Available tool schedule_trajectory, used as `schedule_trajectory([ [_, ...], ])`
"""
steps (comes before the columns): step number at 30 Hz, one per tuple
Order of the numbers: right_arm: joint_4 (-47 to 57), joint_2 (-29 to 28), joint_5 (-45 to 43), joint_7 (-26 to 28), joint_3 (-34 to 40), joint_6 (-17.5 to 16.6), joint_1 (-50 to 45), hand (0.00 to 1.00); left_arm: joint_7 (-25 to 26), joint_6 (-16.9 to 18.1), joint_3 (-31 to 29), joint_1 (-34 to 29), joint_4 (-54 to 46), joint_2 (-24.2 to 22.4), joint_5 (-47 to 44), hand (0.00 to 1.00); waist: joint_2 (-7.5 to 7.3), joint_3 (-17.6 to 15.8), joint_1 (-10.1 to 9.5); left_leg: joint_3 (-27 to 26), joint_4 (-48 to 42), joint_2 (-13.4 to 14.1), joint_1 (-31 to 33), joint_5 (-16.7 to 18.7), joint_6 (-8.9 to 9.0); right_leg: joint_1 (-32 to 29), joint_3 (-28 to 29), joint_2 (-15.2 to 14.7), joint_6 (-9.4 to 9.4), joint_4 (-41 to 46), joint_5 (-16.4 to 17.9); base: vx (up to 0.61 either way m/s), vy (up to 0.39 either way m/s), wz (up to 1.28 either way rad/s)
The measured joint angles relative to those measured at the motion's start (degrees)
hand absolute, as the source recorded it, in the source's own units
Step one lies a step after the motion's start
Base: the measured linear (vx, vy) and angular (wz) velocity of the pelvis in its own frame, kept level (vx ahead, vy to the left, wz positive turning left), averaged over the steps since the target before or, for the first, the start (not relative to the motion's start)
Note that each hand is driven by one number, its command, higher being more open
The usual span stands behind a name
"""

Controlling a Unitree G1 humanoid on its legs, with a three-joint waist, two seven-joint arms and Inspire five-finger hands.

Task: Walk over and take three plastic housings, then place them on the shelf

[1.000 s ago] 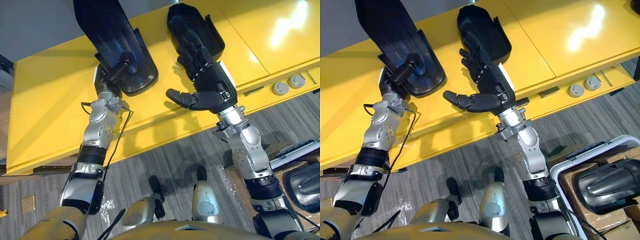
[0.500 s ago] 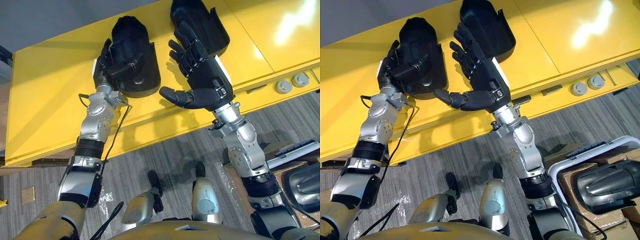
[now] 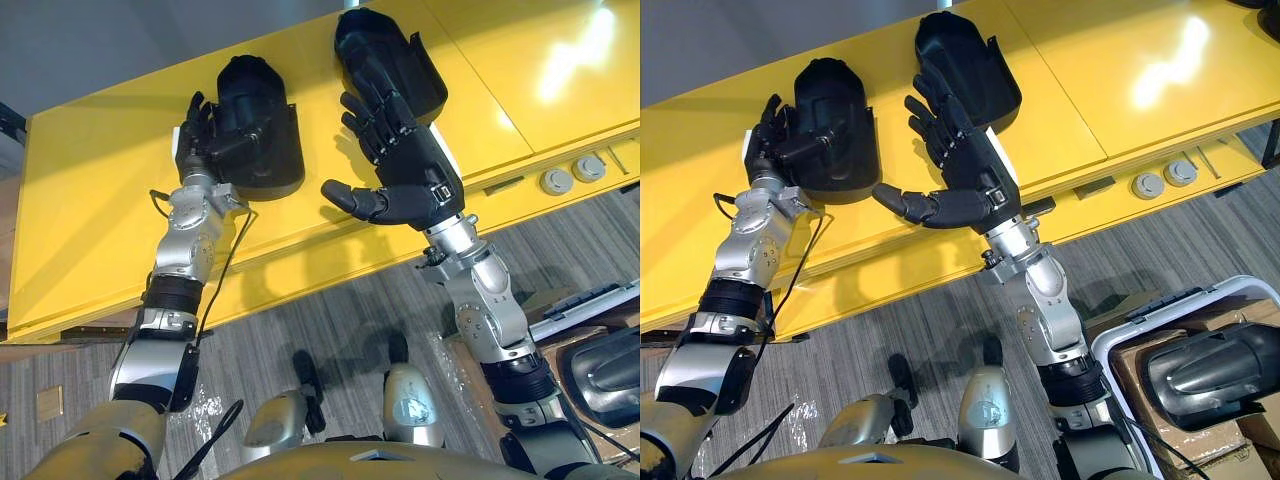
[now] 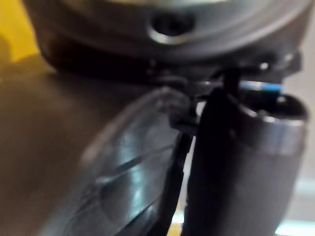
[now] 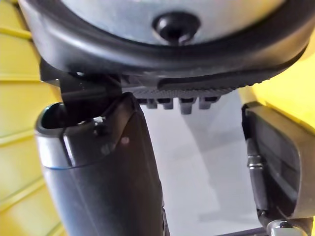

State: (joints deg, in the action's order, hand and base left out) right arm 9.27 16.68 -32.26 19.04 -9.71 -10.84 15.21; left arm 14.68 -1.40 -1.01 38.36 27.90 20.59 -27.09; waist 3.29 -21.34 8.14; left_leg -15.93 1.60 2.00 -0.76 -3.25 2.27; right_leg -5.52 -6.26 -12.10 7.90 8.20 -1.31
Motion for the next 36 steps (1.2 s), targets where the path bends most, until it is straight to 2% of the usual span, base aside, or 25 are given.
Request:
schedule_trajectory([
  [5, -0.01, -1.47, 0.24, -1.81, -1.05, -1.14, -2.02, 1.00, 2.87, -1.34, -0.05, -0.73, -0.52, -0.41, 2.55, 1.00, -0.15, 0.91, 0.05, 0.17, 1.99, -0.07, -2.60, -0.37, 0.10, 3.28, -1.35, 0.40, 0.35, -2.64, -0.56, 0.04, 0.005, 0.04],
  [8, -0.06, -2.92, 0.33, -2.53, -2.29, -3.07, -3.29, 1.00, 4.81, -1.54, -1.16, -2.14, -5.07, -0.47, 3.36, 1.00, -1.23, 3.69, -0.19, 0.53, 2.69, -0.10, -3.10, -0.39, 0.08, 4.80, -2.02, 0.63, 0.45, -4.85, -1.12, 0.08, 0.012, 0.08],
  [11, -0.55, -4.42, 0.51, -4.35, -2.54, -4.71, -3.41, 1.00, 5.13, -1.22, -2.61, -2.26, -11.17, -0.40, 5.31, 1.00, -2.04, 4.50, -0.59, 0.68, 2.88, -0.19, -4.50, -0.38, 0.09, 6.74, -2.74, 0.54, 0.46, -5.54, -1.13, 0.04, 0.016, 0.06],
  [16, -2.61, -5.67, 4.98, -7.81, -3.96, -6.45, -3.63, 1.00, 5.18, 3.31, -3.25, -2.25, -19.00, -0.32, 7.29, 1.00, -1.82, 7.44, -1.64, 0.80, 3.08, -0.31, -5.47, -0.19, 0.22, 8.20, -3.15, 0.34, 0.50, -6.51, -1.15, 0.01, 0.010, 0.02],
  [18, -2.93, -5.67, 8.01, -9.87, -4.59, -6.46, -4.54, 1.00, 5.41, 6.00, -3.37, -2.26, -22.60, -0.32, 7.31, 1.00, -1.24, 8.82, -1.99, 0.90, 3.11, -0.34, -5.78, -0.02, 0.31, 8.94, -3.32, 0.35, 0.49, -7.14, -1.39, -0.02, 0.008, 0.00],
  [21, -2.96, -5.74, 11.29, -12.13, -4.62, -6.53, -5.46, 1.00, 5.26, 7.74, -4.21, -3.16, -27.40, -0.37, 7.30, 1.00, -0.65, 10.18, -2.32, 0.99, 3.16, -0.37, -6.03, -0.01, 0.32, 9.39, -3.72, 0.39, 0.52, -7.44, -1.56, -0.01, 0.004, 0.00],
  [24, -2.96, -5.64, 13.37, -14.49, -4.30, -6.60, -5.46, 1.00, 4.53, 10.17, -4.48, -9.46, -35.28, -1.29, 7.38, 1.00, -0.28, 11.37, -2.29, 1.53, 3.28, -0.36, -6.86, 0.01, 0.34, 10.66, -4.24, 0.43, 0.47, -8.05, -1.68, 0.00, 0.000, 0.03],
  [26, -2.95, -5.66, 13.77, -15.66, -3.98, -6.61, -5.48, 1.00, 4.14, 12.41, -4.61, -14.78, -39.27, -3.77, 8.17, 1.00, -0.12, 12.51, -2.71, 1.82, 3.44, -0.32, -6.68, 0.00, 0.34, 10.85, -4.61, 0.52, 0.45, -8.59, -1.88, -0.01, -0.001, 0.08],
  [28, -2.93, -5.92, 13.83, -16.81, -3.02, -6.60, -6.31, 1.00, 3.36, 14.70, -5.41, -23.81, -45.22, -8.62, 9.41, 1.00, -0.26, 13.17, -3.23, 2.51, 3.46, -0.33, -6.75, -0.02, 0.33, 11.66, -5.50, 0.55, 0.53, -9.15, -1.96, 0.00, -0.005, 0.14],
  [29, -2.91, -6.12, 13.85, -17.10, -2.65, -6.60, -6.82, 1.00, 3.35, 15.36, -5.56, -26.38, -46.88, -10.06, 9.79, 1.00, -0.36, 13.35, -3.35, 2.82, 3.47, -0.35, -6.69, -0.03, 0.33, 11.83, -5.82, 0.54, 0.53, -9.32, -1.98, 0.01, -0.005, 0.24],
  [31, -2.85, -7.23, 14.07, -18.45, -0.24, -6.56, -10.29, 1.00, 3.73, 16.71, -5.53, -36.27, -52.33, -14.60, 11.60, 1.00, -0.92, 14.11, -4.87, 3.66, 3.48, -0.33, -6.51, -0.09, 0.35, 12.33, -6.63, 0.62, 0.53, -9.58, -1.97, 0.02, -0.006, 0.20],
  [33, -2.84, -7.96, 16.42, -19.90, 2.14, -6.46, -12.76, 1.00, 4.36, 17.90, -5.69, -42.56, -53.75, -16.29, 13.79, 1.00, -1.42, 14.41, -5.66, 4.36, 3.48, -0.42, -6.34, -0.19, 0.33, 12.88, -7.64, 0.55, 0.53, -9.89, -1.97, 0.01, -0.005, 0.19],
  [34, 2.44, -8.61, 15.99, -20.02, 8.10, -6.77, -15.10, 1.00, -2.42, 21.27, -8.94, -54.01, -55.45, -19.72, 13.07, 1.00, -6.01, 15.67, -7.95, 5.47, 3.52, -0.45, -5.45, -0.03, 0.88, 12.94, -9.26, 0.28, 0.49, -10.13, -1.89, 0.00, -0.001, 0.11],
  [36, 2.44, -8.61, 15.99, -20.02, 8.10, -6.77, -15.10, 1.00, -2.42, 21.27, -8.94, -54.01, -55.45, -19.72, 13.07, 1.00, -6.01, 15.67, -7.93, 5.47, 3.52, -0.44, -5.46, -0.03, 0.88, 12.94, -9.26, 0.28, 0.49, -10.13, -1.88, 0.00, 0.000, 0.00],
])
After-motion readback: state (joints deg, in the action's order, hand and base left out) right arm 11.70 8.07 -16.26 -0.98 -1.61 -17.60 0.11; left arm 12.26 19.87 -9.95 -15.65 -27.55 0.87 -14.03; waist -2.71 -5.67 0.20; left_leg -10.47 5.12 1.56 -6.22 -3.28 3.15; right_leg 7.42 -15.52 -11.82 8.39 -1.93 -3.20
